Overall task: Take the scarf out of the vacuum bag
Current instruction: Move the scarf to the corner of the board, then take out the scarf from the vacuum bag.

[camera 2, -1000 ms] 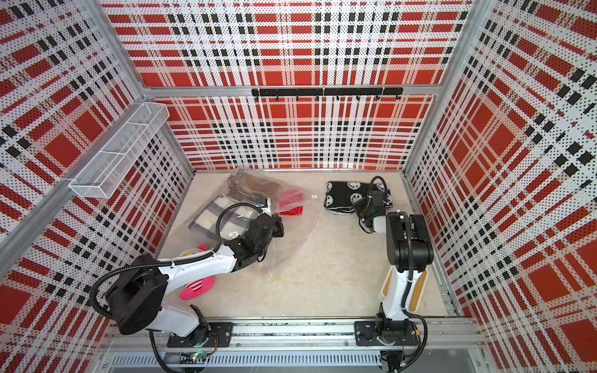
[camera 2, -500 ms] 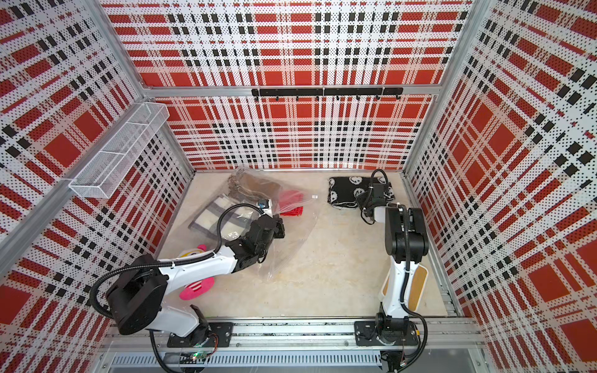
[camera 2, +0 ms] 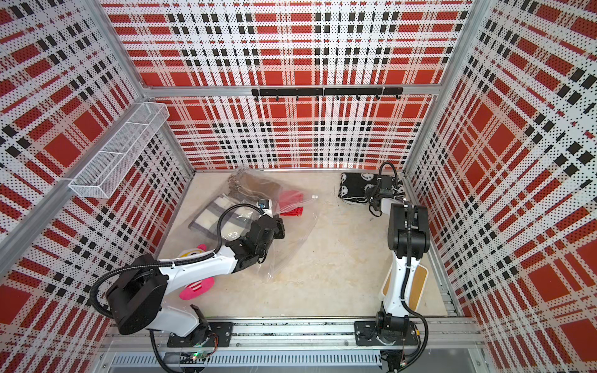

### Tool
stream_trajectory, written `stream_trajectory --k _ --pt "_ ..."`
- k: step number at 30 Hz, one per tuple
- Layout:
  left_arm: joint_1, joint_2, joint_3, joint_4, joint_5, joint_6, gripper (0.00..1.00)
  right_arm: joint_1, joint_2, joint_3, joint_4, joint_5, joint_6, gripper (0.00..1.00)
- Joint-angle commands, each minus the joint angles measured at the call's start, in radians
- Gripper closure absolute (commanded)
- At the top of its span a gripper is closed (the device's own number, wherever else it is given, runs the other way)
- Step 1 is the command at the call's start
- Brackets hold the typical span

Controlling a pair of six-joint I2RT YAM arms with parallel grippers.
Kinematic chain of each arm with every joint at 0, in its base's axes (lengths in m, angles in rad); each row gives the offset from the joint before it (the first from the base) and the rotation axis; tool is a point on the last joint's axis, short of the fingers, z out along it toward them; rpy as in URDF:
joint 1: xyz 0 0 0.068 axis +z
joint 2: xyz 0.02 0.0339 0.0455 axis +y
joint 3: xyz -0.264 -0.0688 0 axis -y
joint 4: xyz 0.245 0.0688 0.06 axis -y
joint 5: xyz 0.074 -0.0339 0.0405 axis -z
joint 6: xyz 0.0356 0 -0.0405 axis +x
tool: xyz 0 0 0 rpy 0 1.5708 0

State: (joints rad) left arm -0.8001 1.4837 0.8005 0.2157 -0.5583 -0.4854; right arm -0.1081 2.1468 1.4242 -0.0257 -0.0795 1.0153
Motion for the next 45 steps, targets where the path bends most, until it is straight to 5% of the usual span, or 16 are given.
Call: stream_trajectory --k 1,5,11,12,14,15,28,45 --pt "-0.008 -0.014 0.009 -0.005 -0.017 0.013 1.00 -0.014 0.023 0.015 -0.062 0.043 -0.042 1.00" --pt "-0.009 -0.017 0.009 -0.006 -0.021 0.014 1.00 -0.014 -0.006 -0.018 -0.043 0.063 -0.042 0.80" --pt "-0.010 -0.018 0.010 -0.005 -0.018 0.017 1.00 -0.015 -0.050 -0.068 -0.025 0.079 -0.018 0.62" --pt "-0.010 -0.018 0.009 -0.004 -0.018 0.017 1.00 -0.014 -0.055 -0.075 -0.026 0.080 -0.015 0.54" --pt "-0.010 -0.018 0.010 -0.005 -0.020 0.018 1.00 -0.014 -0.068 -0.097 -0.009 0.078 -0.013 0.13" --pt "-0.010 -0.018 0.008 -0.005 -0.021 0.019 1.00 -0.013 -0.077 -0.110 0.009 0.073 -0.016 0.03" --pt "-0.011 -0.018 0.009 -0.004 -0.023 0.020 1.00 0.016 -0.251 -0.266 0.124 0.060 -0.027 0.00" --pt "-0.010 -0.009 0.014 -0.003 -0.018 0.025 1.00 0.314 -0.581 -0.484 0.136 0.362 -0.302 0.00"
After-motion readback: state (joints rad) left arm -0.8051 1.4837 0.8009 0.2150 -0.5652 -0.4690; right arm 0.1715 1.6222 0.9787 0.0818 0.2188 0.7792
